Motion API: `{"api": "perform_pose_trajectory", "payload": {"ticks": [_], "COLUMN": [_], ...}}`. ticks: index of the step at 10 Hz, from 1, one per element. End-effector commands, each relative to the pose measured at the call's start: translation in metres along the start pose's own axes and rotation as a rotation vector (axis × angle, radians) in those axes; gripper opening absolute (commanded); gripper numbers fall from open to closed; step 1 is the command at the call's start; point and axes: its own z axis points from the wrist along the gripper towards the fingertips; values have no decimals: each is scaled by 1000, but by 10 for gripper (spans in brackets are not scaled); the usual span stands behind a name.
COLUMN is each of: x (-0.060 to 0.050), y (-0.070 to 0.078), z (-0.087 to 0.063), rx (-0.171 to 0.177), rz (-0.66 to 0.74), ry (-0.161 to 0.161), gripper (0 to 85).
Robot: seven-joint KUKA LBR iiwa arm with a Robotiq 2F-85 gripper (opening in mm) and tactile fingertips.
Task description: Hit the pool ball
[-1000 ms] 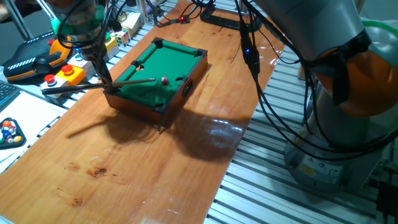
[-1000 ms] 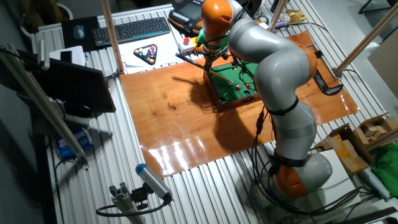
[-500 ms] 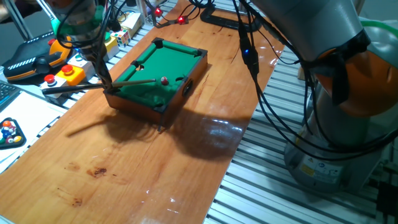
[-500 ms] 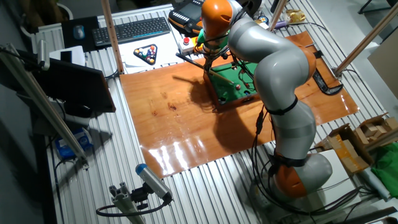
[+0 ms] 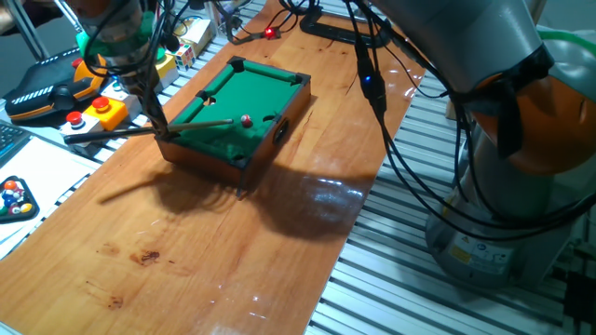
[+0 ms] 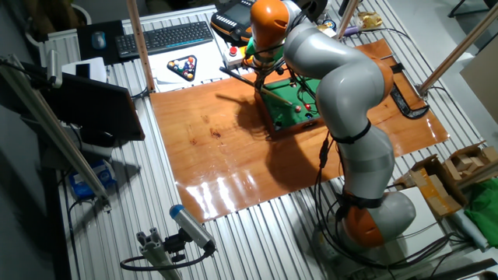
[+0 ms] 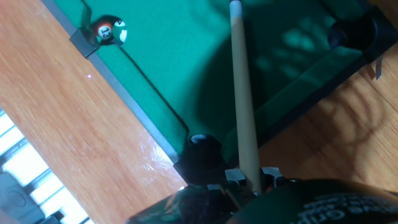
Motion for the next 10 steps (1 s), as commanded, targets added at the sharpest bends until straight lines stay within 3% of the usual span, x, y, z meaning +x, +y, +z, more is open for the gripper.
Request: {"api": "perform_pose_trajectory", "payload": {"ticks": [1, 10], "x": [0, -2], "y": [0, -1], "z": [0, 1], "rx": [-1, -5], "rz": [0, 2], "ry": [-4, -25], "gripper": [10, 10]}}
